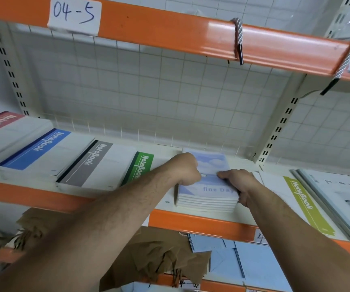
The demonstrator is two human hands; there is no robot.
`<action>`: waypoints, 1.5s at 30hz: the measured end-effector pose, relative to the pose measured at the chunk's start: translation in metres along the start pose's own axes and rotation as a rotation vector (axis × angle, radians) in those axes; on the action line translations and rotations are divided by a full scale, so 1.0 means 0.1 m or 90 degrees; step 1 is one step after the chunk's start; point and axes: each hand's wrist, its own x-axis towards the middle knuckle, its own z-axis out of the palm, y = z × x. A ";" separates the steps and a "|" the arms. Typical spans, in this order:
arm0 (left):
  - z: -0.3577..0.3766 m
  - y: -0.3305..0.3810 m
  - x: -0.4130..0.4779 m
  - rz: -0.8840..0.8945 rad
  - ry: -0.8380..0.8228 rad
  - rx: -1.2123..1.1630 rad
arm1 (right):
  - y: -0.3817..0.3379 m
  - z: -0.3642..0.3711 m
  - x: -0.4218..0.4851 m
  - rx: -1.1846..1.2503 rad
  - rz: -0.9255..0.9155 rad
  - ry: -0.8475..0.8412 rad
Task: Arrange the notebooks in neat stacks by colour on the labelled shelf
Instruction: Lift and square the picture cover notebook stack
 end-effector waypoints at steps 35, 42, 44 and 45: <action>0.25 0.33 0.21 0.161 -0.076 0.381 | 0.23 -0.10 -0.30 -0.316 -0.133 0.088; 0.57 0.65 0.31 0.212 -0.085 0.432 | 0.34 -0.51 -0.42 -0.356 -0.132 0.091; 0.64 0.77 0.33 0.214 -0.062 0.399 | 0.38 -0.69 -0.40 -0.347 -0.143 0.098; 0.67 0.85 0.33 0.211 -0.045 0.356 | 0.40 -0.78 -0.37 -0.340 -0.146 0.101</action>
